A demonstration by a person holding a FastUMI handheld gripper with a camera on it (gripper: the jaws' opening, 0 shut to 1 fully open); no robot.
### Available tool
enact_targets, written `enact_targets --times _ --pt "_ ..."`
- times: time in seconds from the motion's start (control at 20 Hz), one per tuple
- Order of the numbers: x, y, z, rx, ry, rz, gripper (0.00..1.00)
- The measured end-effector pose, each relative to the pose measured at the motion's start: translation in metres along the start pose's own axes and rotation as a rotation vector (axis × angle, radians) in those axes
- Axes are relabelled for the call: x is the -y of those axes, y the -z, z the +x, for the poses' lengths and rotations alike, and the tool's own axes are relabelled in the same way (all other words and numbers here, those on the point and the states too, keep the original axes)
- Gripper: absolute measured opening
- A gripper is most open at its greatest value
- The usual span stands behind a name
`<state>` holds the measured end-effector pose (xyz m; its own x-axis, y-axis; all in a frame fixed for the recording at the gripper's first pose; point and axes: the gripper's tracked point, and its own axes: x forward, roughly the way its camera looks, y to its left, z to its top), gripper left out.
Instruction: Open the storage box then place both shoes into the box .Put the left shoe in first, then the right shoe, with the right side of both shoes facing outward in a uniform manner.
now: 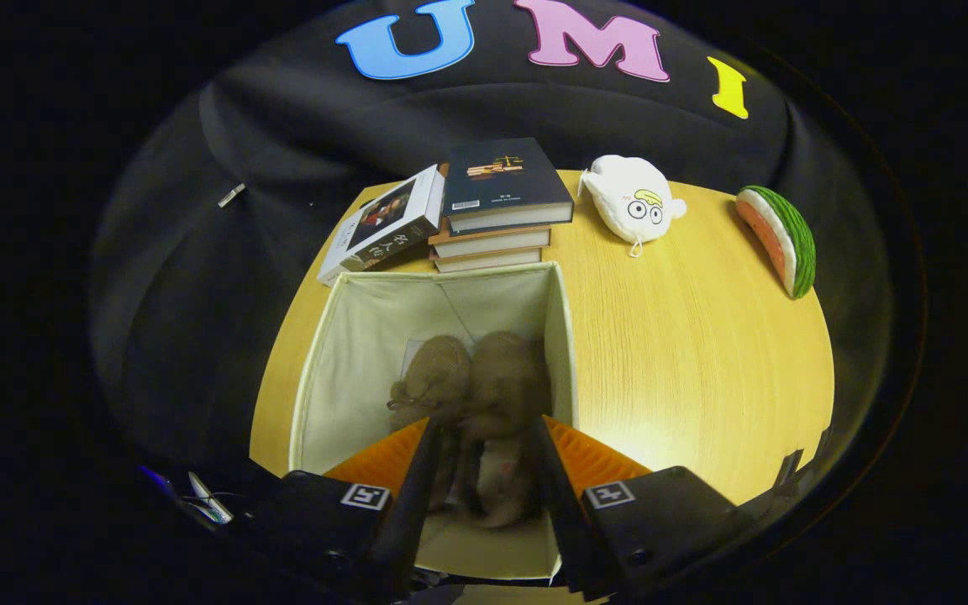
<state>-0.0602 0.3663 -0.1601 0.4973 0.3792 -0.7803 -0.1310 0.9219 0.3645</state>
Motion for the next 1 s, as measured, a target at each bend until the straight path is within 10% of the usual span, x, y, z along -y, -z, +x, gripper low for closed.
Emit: enact_targets --times 0.2,1.0 --pt "-0.002 -0.003 -0.008 0.018 -0.014 -0.004 0.95" --pt "0.049 -0.095 -0.073 0.406 -0.058 -0.016 0.99"
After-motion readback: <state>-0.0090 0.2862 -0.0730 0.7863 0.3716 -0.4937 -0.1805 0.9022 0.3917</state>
